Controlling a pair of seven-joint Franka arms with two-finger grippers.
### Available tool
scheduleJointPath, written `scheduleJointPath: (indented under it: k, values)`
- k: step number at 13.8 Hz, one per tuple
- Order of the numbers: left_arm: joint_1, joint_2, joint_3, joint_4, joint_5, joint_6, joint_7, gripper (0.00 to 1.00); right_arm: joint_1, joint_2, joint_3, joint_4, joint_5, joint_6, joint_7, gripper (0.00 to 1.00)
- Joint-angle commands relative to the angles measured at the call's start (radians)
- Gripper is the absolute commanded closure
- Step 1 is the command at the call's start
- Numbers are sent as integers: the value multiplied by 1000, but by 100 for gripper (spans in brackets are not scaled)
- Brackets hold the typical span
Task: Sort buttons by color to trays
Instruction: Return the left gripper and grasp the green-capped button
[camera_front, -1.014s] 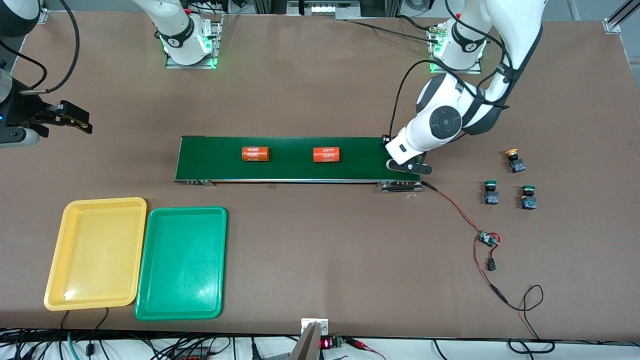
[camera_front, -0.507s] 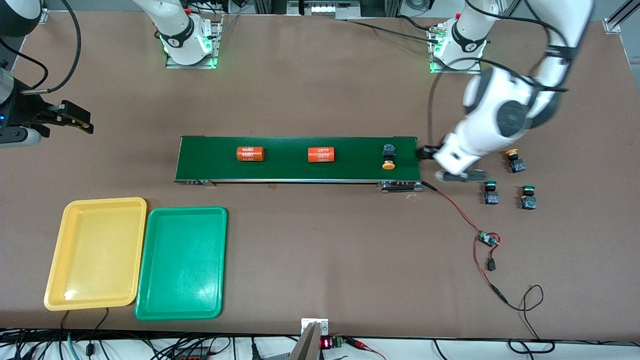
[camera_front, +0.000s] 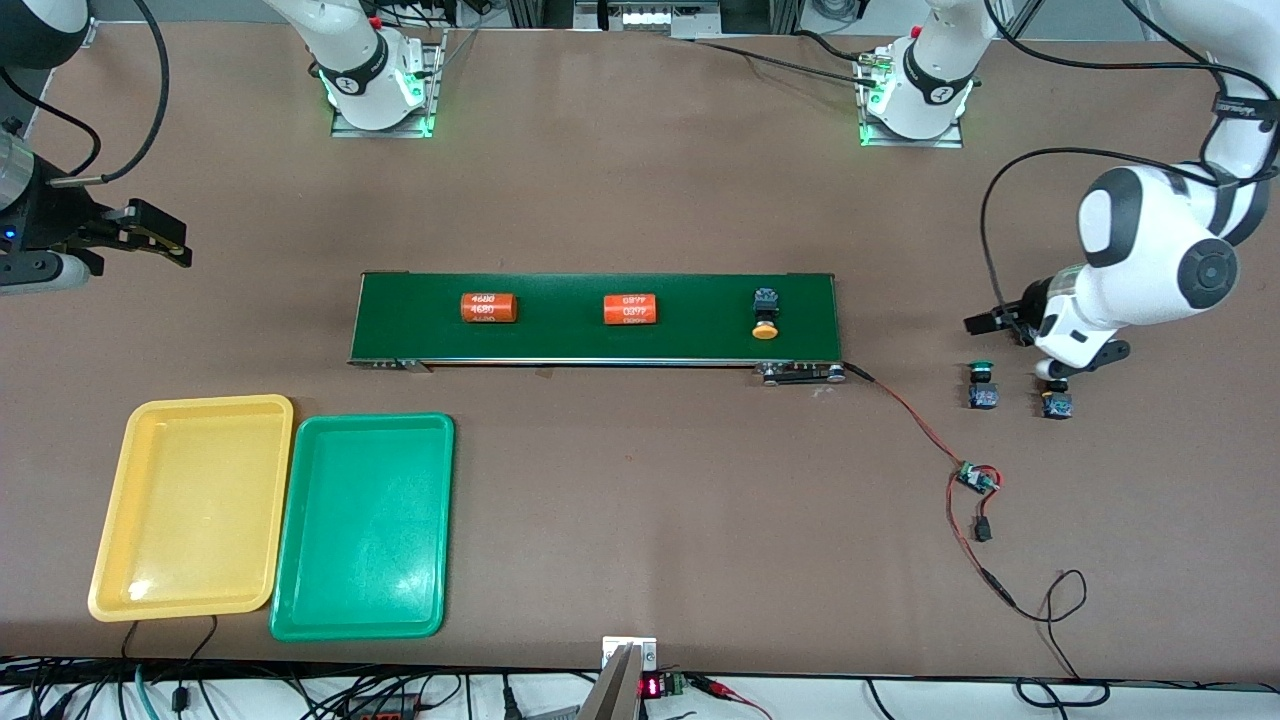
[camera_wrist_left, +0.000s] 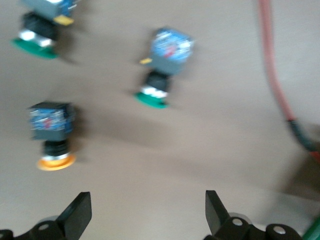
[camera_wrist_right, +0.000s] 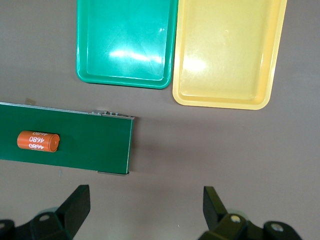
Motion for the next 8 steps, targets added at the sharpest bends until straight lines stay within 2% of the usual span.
scheduleJointPath:
  k: [1, 3, 8]
  values:
    - [45, 11, -9, -15, 63, -23, 18, 0, 1, 11, -2, 25, -7, -13, 6, 0]
    - [69, 43, -9, -14, 139, -16, 18, 0, 1, 11, 0, 26, -6, -11, 6, 0]
    - [95, 100, -6, 0, 240, 36, 20, 0, -5, 11, -5, 26, -7, -13, 1, 0]
